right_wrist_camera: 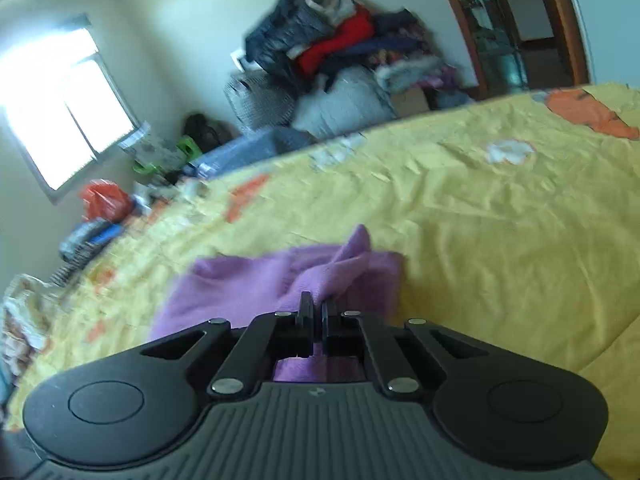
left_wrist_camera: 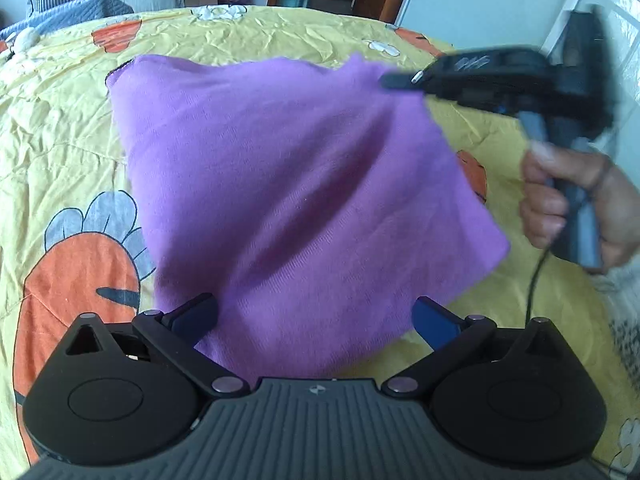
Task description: Fold small clothes
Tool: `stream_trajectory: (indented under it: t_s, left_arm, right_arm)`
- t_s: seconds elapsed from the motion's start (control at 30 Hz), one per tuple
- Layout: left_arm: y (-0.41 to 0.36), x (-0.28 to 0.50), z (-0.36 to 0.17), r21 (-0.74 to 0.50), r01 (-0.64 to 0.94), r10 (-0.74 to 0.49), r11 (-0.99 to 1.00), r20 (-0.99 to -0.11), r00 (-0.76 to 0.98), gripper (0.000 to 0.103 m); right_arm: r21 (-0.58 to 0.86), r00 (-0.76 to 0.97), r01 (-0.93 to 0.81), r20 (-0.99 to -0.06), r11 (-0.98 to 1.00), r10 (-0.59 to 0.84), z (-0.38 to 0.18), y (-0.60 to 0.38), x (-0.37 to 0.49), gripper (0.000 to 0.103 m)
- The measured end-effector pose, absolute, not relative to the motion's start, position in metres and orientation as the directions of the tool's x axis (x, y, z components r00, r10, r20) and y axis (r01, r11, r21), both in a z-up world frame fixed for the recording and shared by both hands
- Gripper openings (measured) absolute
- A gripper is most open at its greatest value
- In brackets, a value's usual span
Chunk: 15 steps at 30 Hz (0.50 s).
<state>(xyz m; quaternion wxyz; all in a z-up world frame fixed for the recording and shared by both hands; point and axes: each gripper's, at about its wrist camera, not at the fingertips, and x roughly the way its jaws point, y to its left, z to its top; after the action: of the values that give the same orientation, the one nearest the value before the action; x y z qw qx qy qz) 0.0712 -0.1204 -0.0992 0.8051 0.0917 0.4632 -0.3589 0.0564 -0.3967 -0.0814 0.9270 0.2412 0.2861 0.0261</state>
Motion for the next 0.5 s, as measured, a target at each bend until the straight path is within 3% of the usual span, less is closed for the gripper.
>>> stream_trajectory:
  t_s: [0.1,0.17,0.2,0.23,0.3,0.4,0.5]
  left_arm:
    - [-0.112,0.070,-0.092,-0.209,0.647,-0.504,0.734,-0.806,0.311,0.103]
    - [-0.097,0.077,-0.084,-0.251,0.613,-0.519,0.749,-0.798,0.308,0.103]
    - [-0.088,0.080,-0.082,-0.266,0.588,-0.520,0.764,-0.793,0.316,0.103]
    - [-0.078,0.086,-0.081,-0.287,0.559,-0.522,0.778,-0.789,0.322,0.103]
    - [-0.063,0.096,-0.083,-0.316,0.499,-0.510,0.807,-0.798,0.320,0.103]
    - [-0.047,0.103,-0.091,-0.369,0.430,-0.515,0.824,-0.803,0.299,0.103]
    - [-0.039,0.106,-0.100,-0.403,0.388,-0.522,0.829,-0.805,0.280,0.103]
  right_arm:
    - [0.448,0.792,0.124,-0.582,0.885,0.183,-0.108,-0.403,0.071,0.004]
    - [0.484,0.803,0.101,-0.555,0.869,0.216,-0.109,-0.406,0.067,0.016]
    - [0.509,0.790,0.114,-0.567,0.853,0.233,-0.107,-0.410,0.064,0.047]
    - [0.511,0.777,0.130,-0.585,0.850,0.233,-0.103,-0.412,0.058,0.069]
    - [0.483,0.806,0.073,-0.544,0.873,0.233,-0.093,-0.408,0.030,0.067]
    - [0.425,0.795,0.063,-0.568,0.903,0.212,-0.088,-0.396,-0.015,0.069]
    - [0.333,0.814,-0.043,-0.535,0.942,0.226,-0.083,-0.372,-0.062,0.068]
